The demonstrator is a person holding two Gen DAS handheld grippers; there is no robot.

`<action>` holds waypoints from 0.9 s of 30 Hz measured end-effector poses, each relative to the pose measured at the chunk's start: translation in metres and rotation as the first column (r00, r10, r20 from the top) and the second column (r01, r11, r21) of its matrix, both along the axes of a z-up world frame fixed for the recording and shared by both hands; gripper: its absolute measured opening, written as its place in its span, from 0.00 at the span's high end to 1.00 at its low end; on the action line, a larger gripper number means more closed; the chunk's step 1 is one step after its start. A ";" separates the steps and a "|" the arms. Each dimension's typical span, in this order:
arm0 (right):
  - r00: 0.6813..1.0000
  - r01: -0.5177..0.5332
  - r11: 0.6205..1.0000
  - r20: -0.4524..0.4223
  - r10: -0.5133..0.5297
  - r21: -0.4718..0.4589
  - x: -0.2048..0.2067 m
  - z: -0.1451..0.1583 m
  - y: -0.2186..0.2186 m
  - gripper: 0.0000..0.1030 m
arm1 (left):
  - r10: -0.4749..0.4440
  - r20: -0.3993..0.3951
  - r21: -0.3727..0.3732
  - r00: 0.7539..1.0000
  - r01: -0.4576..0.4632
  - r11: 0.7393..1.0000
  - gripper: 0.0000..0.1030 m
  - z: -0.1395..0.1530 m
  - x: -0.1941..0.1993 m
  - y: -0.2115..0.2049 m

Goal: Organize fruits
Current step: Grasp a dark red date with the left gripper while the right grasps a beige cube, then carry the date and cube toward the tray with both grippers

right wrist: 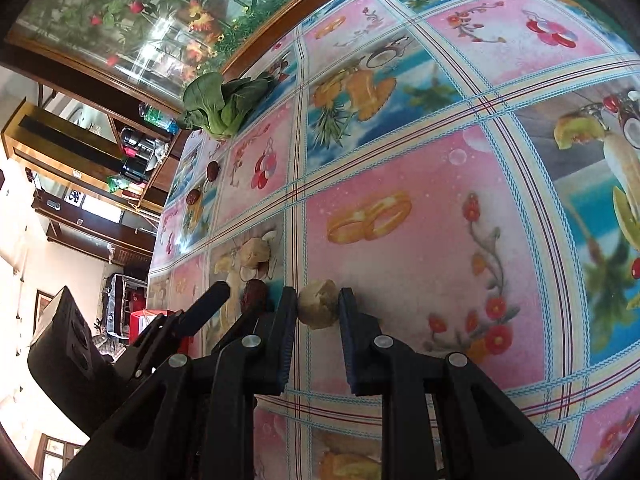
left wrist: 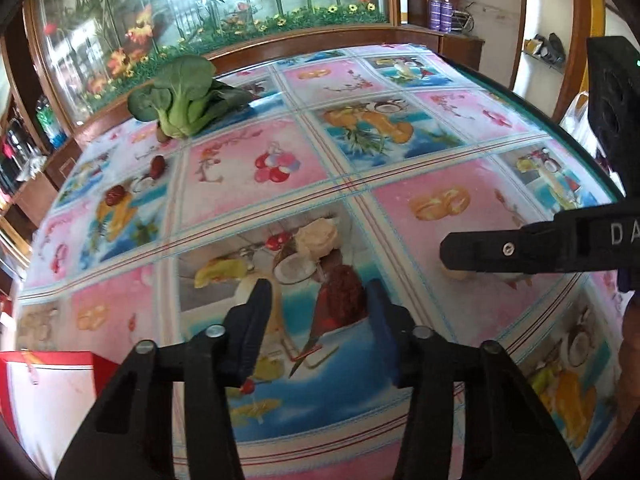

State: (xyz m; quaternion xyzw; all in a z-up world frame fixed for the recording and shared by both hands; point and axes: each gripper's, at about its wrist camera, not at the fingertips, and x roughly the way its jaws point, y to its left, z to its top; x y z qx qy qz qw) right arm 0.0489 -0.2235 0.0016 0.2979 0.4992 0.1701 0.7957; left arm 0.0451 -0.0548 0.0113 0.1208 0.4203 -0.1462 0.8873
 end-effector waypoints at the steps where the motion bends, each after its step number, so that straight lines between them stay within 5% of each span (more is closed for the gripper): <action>1: 1.000 -0.001 1.000 0.001 0.001 -0.002 0.000 0.000 0.000 0.81 | -0.005 0.001 -0.002 1.000 0.005 1.000 0.58 0.000 0.000 -0.001; 6: 1.000 -0.006 1.000 0.016 0.007 -0.027 0.000 0.002 0.003 0.81 | -0.030 -0.022 -0.046 0.999 0.029 0.999 0.79 0.000 -0.002 -0.004; 15: 0.999 -0.024 0.999 0.040 0.025 -0.036 0.000 0.004 0.011 0.83 | 0.010 -0.022 -0.087 1.000 -0.012 0.996 0.80 0.010 -0.020 0.007; 27: 0.965 -0.136 0.970 0.193 0.176 -0.204 -0.019 0.018 0.069 0.84 | 0.163 0.188 -0.062 0.969 -0.154 0.986 0.80 0.064 -0.108 0.058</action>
